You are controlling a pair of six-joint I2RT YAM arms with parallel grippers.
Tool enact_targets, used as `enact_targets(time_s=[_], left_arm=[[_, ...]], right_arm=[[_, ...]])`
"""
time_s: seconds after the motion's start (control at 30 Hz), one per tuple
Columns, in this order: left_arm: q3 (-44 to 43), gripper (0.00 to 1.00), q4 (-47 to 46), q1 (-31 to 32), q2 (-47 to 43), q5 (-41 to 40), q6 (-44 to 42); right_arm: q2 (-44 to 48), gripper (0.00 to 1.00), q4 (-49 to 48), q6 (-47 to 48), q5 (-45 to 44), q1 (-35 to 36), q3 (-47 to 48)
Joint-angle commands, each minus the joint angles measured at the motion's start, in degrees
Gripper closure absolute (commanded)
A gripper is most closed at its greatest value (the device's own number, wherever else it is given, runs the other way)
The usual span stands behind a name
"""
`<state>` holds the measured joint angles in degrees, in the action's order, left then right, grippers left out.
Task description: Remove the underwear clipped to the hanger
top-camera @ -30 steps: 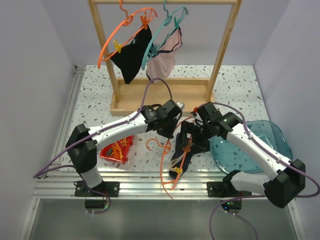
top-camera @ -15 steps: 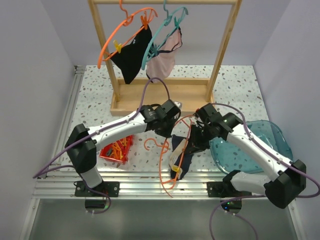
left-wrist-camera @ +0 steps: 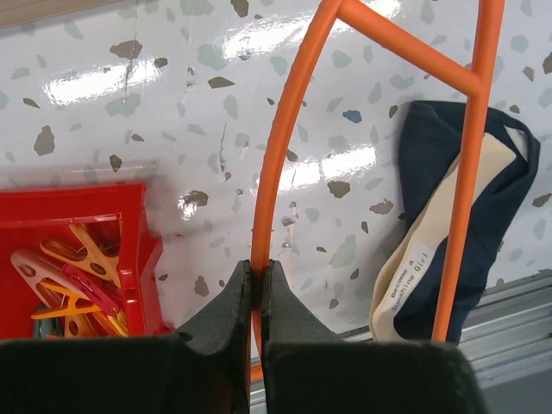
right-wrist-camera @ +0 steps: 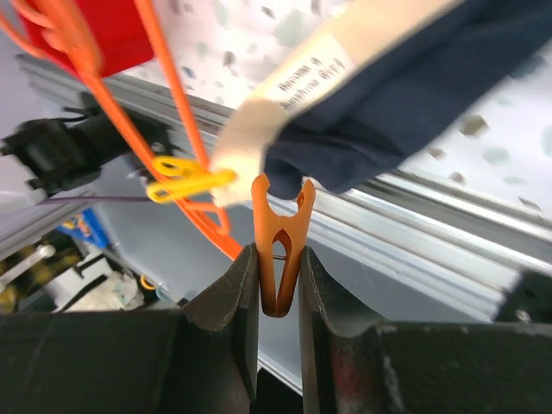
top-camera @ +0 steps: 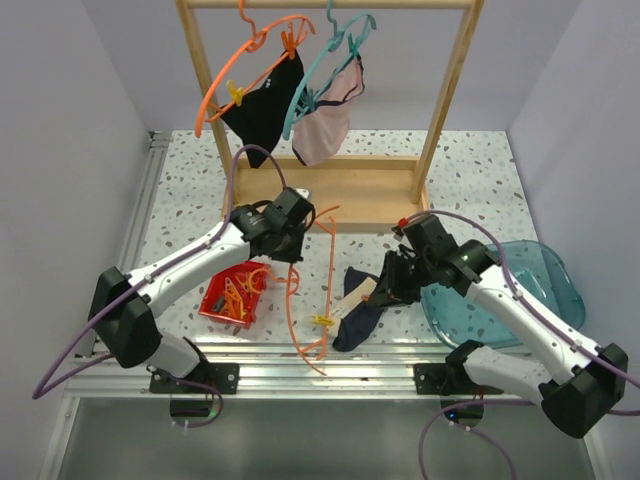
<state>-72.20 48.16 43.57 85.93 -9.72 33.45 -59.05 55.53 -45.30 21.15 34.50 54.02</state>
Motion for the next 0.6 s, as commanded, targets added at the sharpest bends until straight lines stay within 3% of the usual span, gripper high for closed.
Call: enact_targets(time_s=[0.0, 0.23, 0.57], left_arm=[[1.5, 1.0, -0.8, 0.3, -3.6, 0.7, 1.1], [5.6, 1.0, -6.8, -0.3, -2.0, 3.7, 0.0], [12.4, 1.0, -8.8, -3.7, -8.5, 6.5, 0.1]], right_arm=[[-0.9, 1.0, -13.8, -0.7, 8.2, 0.3, 1.3], [-5.7, 1.0, -17.4, 2.7, 13.3, 8.3, 11.7], [-10.6, 1.0, -31.7, -3.7, 9.4, 20.2, 13.2]])
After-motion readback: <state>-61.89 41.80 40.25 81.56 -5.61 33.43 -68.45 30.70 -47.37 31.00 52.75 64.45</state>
